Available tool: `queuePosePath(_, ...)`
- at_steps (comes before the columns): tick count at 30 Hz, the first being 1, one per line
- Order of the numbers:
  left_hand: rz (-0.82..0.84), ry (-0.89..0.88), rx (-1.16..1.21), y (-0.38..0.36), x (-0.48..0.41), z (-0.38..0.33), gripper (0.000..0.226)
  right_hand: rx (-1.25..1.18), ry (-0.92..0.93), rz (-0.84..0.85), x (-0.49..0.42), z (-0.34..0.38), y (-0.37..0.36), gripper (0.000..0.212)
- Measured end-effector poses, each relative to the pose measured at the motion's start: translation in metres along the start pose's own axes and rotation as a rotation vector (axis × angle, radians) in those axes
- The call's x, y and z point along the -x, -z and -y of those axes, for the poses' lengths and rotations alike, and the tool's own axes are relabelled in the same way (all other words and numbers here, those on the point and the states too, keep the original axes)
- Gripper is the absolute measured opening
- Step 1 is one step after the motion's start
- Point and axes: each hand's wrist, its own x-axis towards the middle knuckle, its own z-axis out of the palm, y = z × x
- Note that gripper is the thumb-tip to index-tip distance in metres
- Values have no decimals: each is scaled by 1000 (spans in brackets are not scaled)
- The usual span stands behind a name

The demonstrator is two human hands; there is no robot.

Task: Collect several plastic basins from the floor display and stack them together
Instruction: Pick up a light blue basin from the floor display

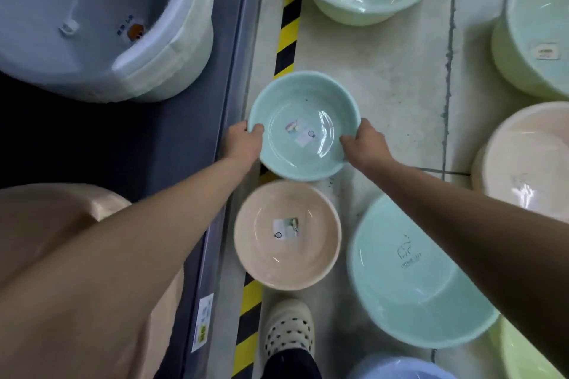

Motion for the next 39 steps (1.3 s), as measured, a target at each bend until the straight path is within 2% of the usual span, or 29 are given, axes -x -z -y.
queuePosePath(4,24,26,70,-34,-36,17,23,-35,-55,-45,-34,-10,-20,42)
queuePosePath(7,76,74,42,-55,-52,38,24,-52,-116,-1,-43,-31,-35,41)
queuePosePath(9,100,104,72,-64,-59,44,18,-163,-141,-10,-43,-44,-43,35)
queuePosePath(11,105,102,119,-64,-57,32,8,-321,-158,-98,-39,-47,-42,25)
queuePosePath(14,108,-6,100,-52,-33,-6,7,-457,-140,-192,-24,-40,-20,27)
queuePosePath(16,146,-88,112,-45,-6,-32,19,-533,-123,-200,-3,-38,0,26)
queuePosePath(19,225,-140,202,-35,53,-72,39,-630,-127,-175,42,-39,41,29)
queuePosePath(23,317,-115,318,-34,136,-118,49,-723,-145,-199,113,-51,114,31)
queuePosePath(30,485,-96,265,-69,315,-209,43,-680,-167,-347,263,-120,272,38)
queuePosePath(36,631,-142,174,-112,484,-272,34,-851,-271,-493,402,-191,383,57)
queuePosePath(39,683,-180,144,-132,565,-287,36,-937,-308,-570,472,-230,420,53)
